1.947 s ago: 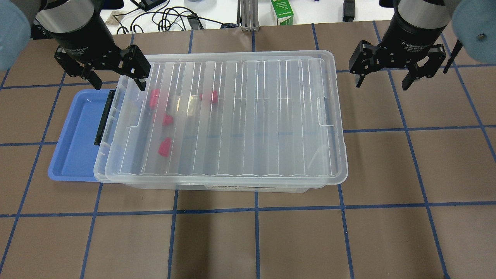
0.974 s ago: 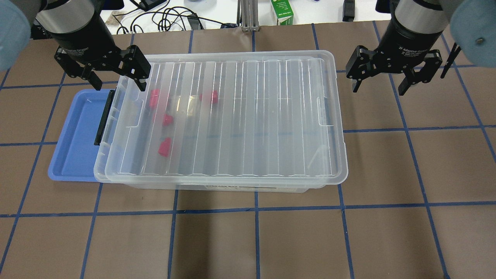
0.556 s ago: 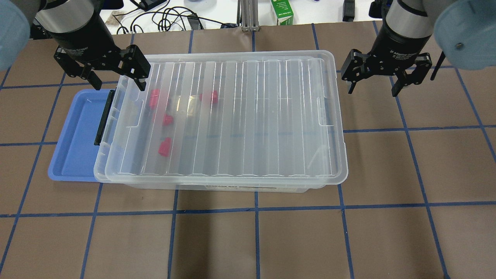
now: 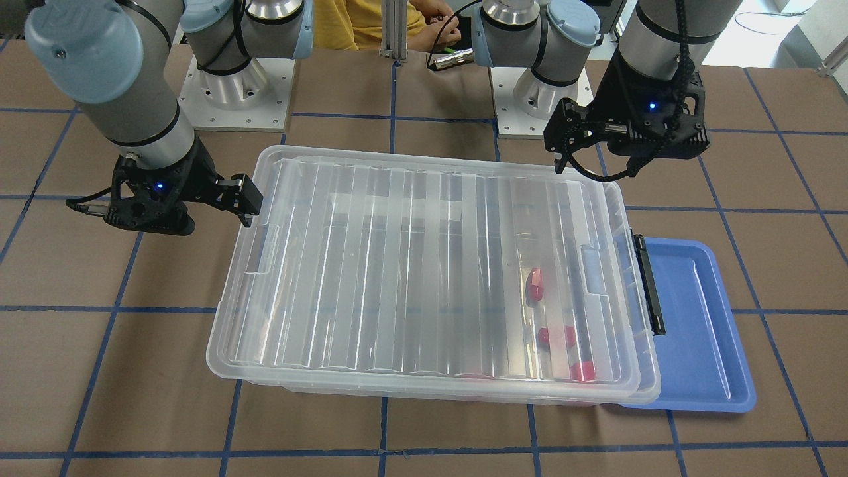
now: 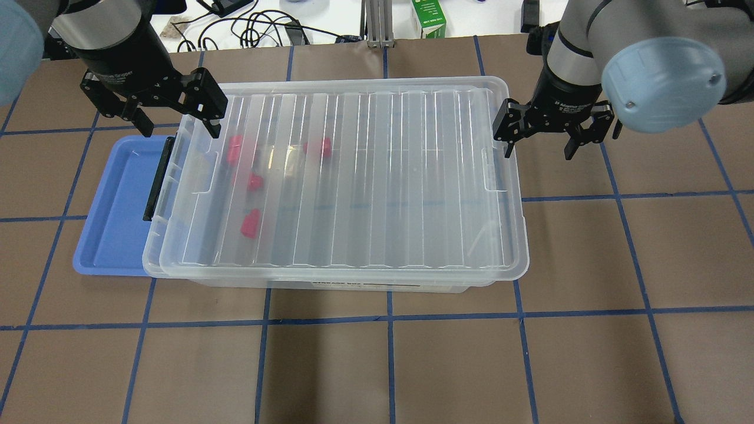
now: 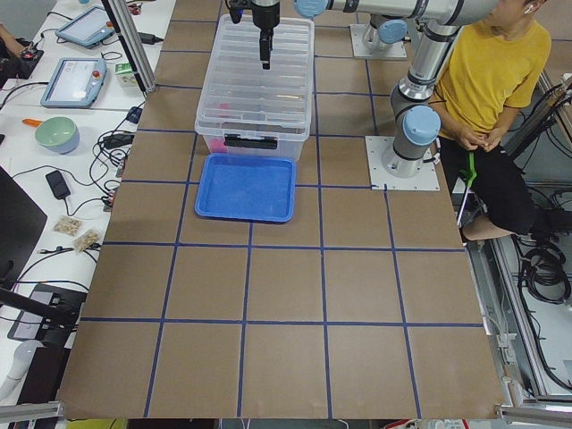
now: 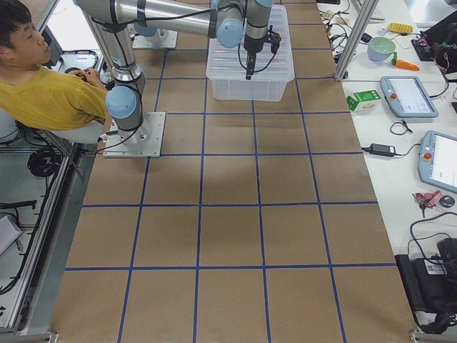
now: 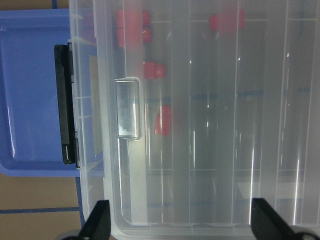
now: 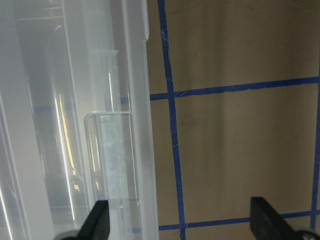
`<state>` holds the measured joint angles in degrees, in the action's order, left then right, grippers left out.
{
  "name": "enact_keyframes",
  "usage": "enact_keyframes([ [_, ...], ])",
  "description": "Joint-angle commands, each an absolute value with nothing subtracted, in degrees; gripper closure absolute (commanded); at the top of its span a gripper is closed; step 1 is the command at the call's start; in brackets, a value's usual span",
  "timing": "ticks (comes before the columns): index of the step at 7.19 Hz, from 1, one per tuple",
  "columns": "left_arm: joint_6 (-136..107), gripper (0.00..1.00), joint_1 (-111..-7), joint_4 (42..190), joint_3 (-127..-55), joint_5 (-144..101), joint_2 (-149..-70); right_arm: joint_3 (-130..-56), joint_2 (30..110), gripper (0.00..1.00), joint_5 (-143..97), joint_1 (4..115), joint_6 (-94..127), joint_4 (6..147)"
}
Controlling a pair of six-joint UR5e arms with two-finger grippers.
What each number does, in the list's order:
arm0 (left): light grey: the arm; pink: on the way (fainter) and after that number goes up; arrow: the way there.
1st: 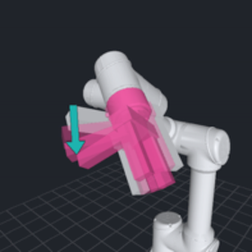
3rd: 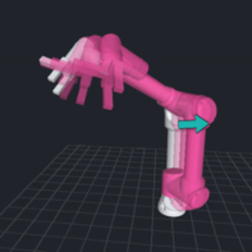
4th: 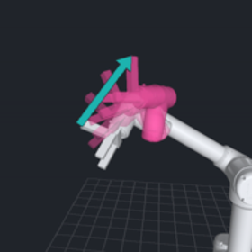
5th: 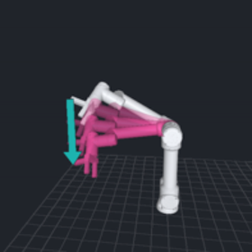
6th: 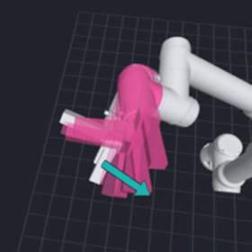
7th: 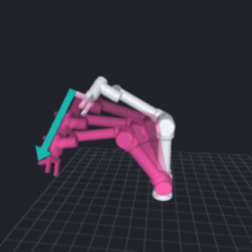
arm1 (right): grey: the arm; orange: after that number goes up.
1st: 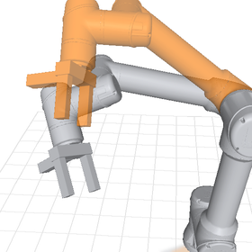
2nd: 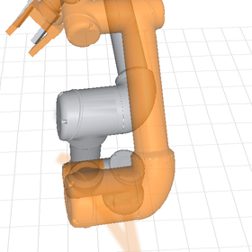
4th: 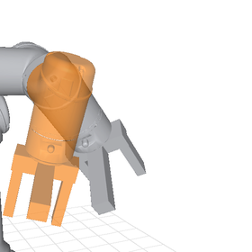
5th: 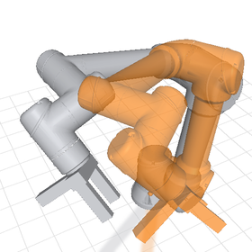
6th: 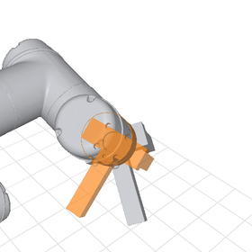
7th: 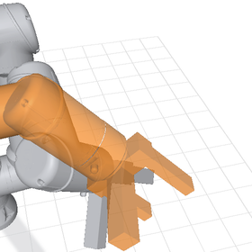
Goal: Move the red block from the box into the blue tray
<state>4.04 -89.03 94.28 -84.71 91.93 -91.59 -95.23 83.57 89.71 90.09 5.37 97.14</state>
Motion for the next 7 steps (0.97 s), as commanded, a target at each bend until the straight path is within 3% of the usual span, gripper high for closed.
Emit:
enact_keyframes([
  [1, 4.0, 0.00, -89.0, 94.3, -84.7, 91.9, -91.6, -96.2, 82.5, 0.00, 89.7, 90.2, 5.2, 97.2],
  [7, 4.0, 0.00, -89.1, 94.1, -84.7, 92.0, -91.6, -96.2, 79.5, 0.00, 89.7, 90.0, 5.3, 98.3],
])
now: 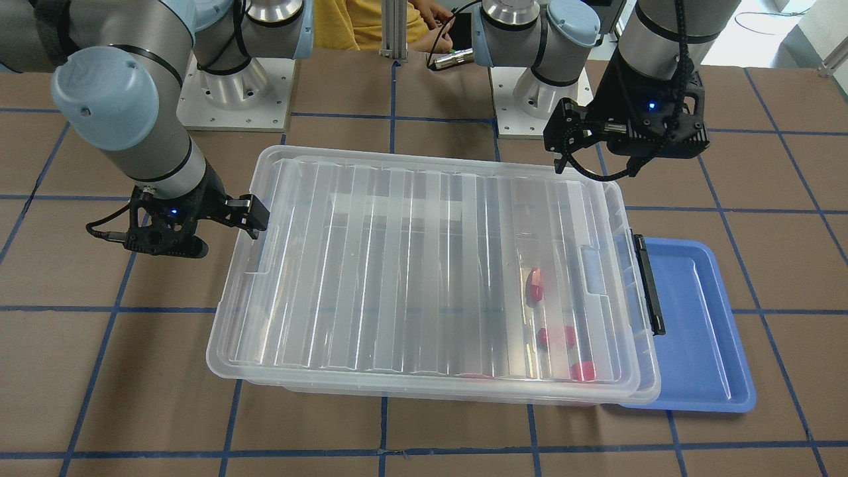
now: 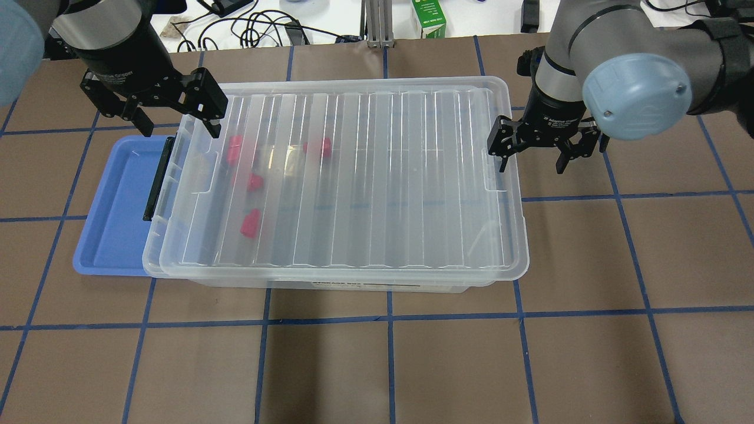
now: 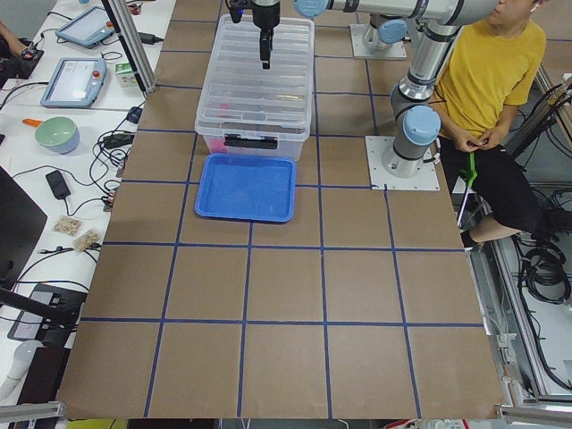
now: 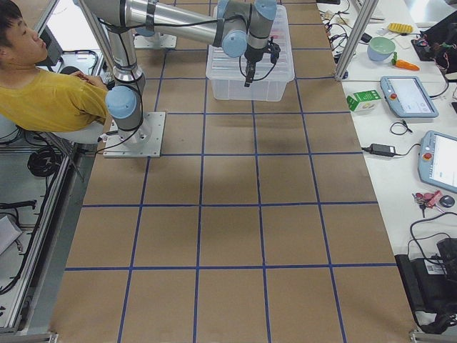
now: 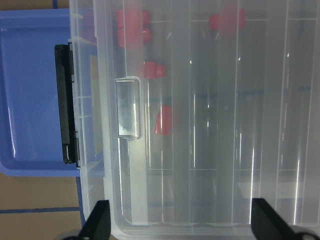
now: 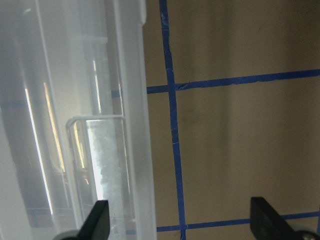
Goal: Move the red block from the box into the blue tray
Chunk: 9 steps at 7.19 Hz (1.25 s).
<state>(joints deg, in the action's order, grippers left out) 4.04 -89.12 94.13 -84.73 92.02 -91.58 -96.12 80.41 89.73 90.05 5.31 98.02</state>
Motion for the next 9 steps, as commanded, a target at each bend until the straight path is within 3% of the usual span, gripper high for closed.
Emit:
enact_keyframes([
  [1, 4.0, 0.00, -89.1, 94.1, -84.8, 92.0, -91.6, -96.1, 79.3, 0.00, 89.7, 90.0, 5.0, 98.3],
  [9, 4.0, 0.00, -89.1, 94.1, -84.8, 92.0, -91.6, -95.3, 77.3, 0.00, 90.5, 87.5, 1.4, 100.9],
])
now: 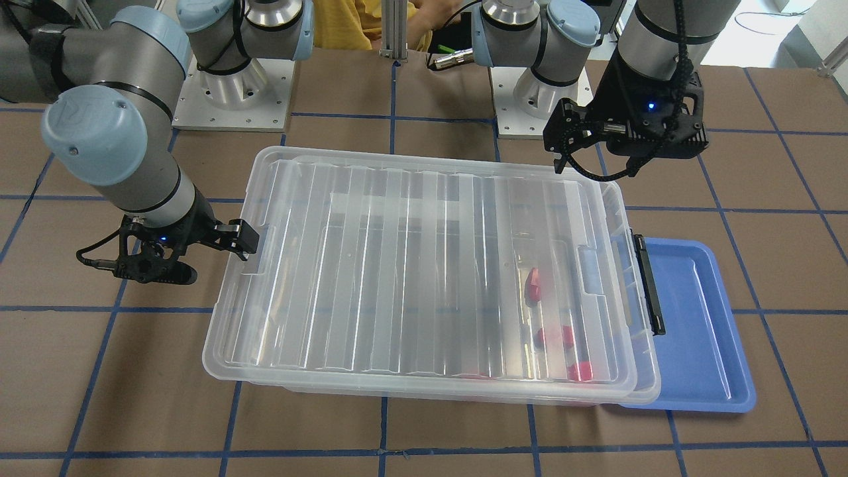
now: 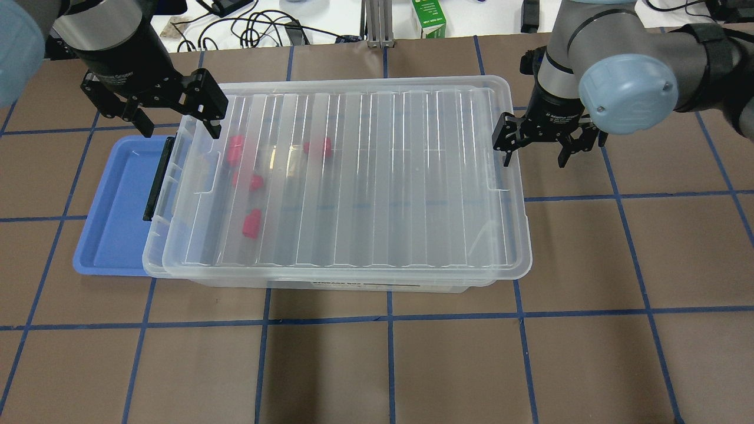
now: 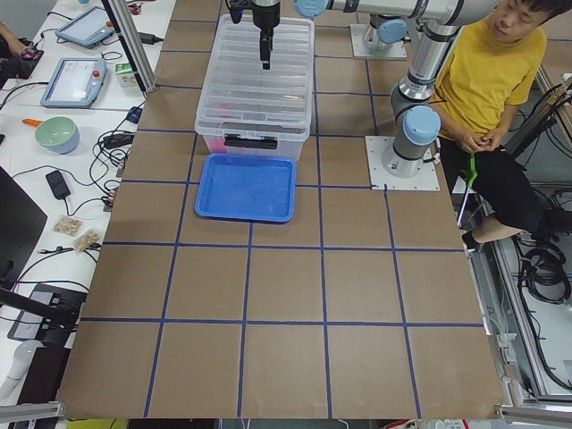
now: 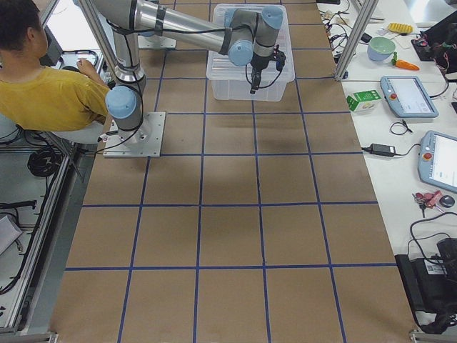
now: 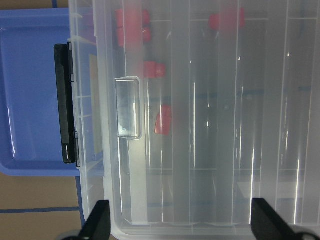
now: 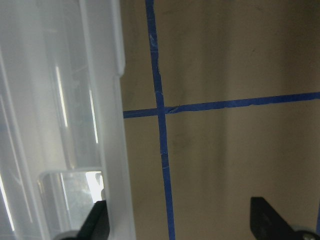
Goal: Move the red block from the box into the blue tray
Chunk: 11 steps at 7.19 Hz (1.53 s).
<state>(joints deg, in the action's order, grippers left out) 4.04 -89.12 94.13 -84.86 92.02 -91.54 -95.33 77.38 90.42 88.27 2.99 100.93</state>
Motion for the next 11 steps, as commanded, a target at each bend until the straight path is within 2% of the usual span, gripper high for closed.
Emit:
enact_keyframes([
  [1, 4.0, 0.00, -89.1, 94.1, -84.9, 92.0, -91.6, -95.4, 77.3, 0.00, 90.6, 86.6, 0.8, 101.0],
  [11, 4.0, 0.00, -89.1, 94.2, -85.0, 92.0, -91.3, -95.0, 77.8, 0.00, 94.4, 75.9, -15.1, 101.3],
])
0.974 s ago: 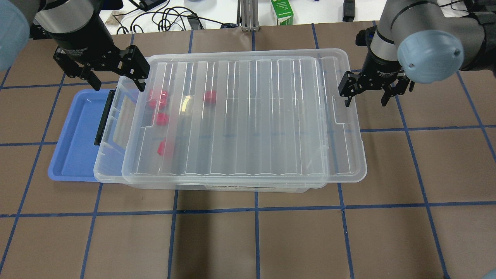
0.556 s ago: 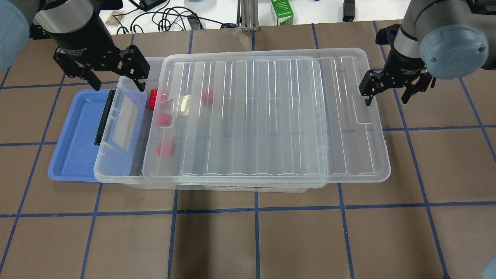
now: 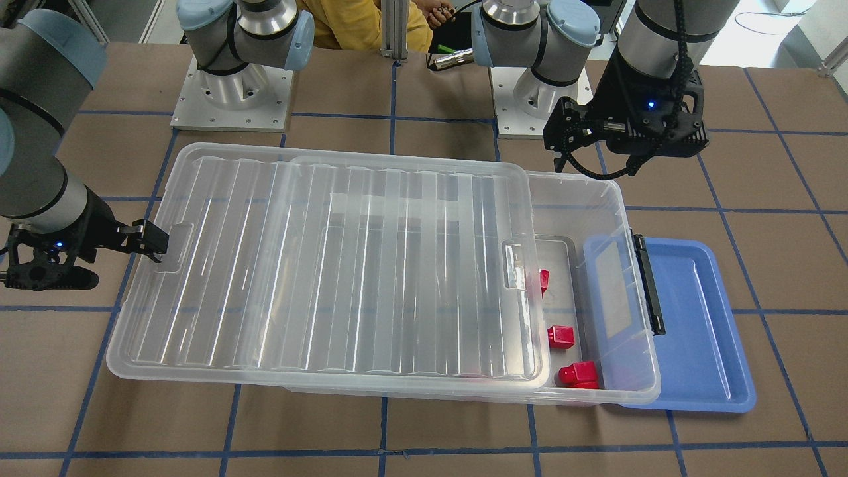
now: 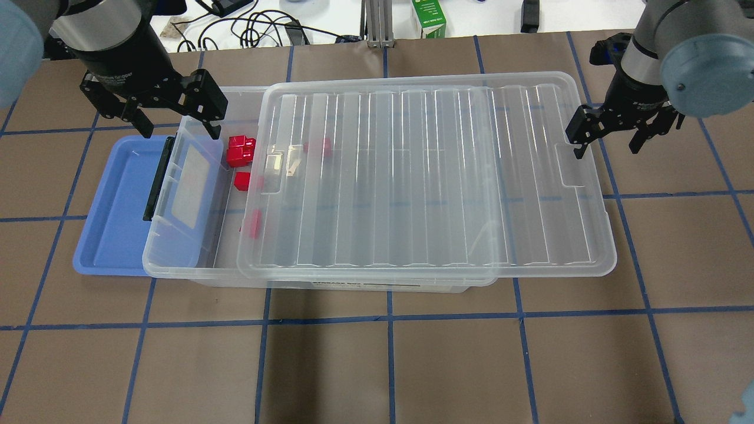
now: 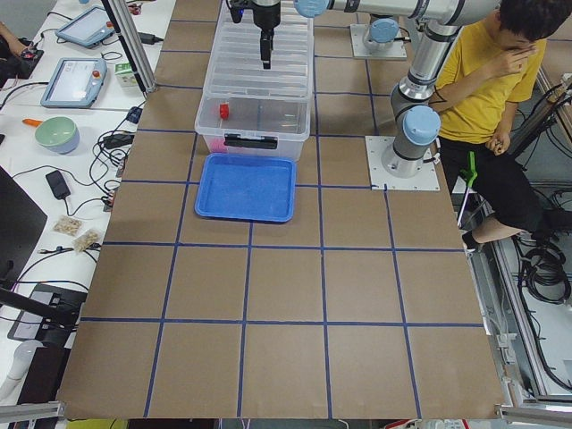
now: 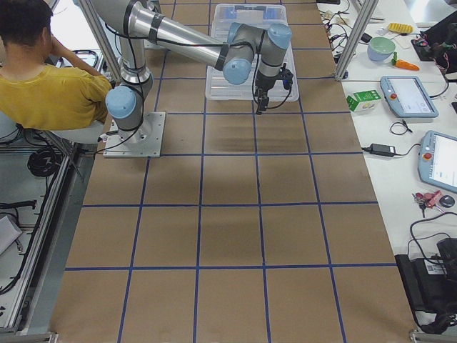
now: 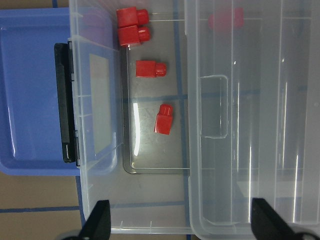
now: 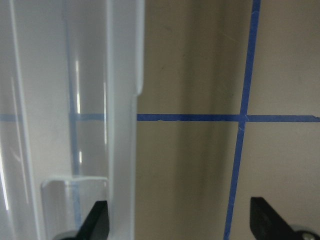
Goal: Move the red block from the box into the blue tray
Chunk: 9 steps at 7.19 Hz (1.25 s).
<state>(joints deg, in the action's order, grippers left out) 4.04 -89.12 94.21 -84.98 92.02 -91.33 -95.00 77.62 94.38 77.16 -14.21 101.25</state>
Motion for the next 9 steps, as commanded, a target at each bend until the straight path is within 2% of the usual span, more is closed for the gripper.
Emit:
enact_keyframes([
  [1, 4.0, 0.00, -89.1, 94.2, -85.0, 92.0, -91.3, -94.9, 77.7, 0.00, 94.4, 75.4, -16.9, 101.5],
  [6, 4.0, 0.00, -89.1, 94.2, -85.0, 92.0, -91.3, -94.9, 78.0, 0.00, 94.8, 74.8, -18.6, 102.1],
  [9, 5.0, 0.00, -89.3, 93.6, -88.2, 91.9, -91.8, -91.1, 82.4, 0.00, 94.5, 75.0, -14.3, 96.4],
])
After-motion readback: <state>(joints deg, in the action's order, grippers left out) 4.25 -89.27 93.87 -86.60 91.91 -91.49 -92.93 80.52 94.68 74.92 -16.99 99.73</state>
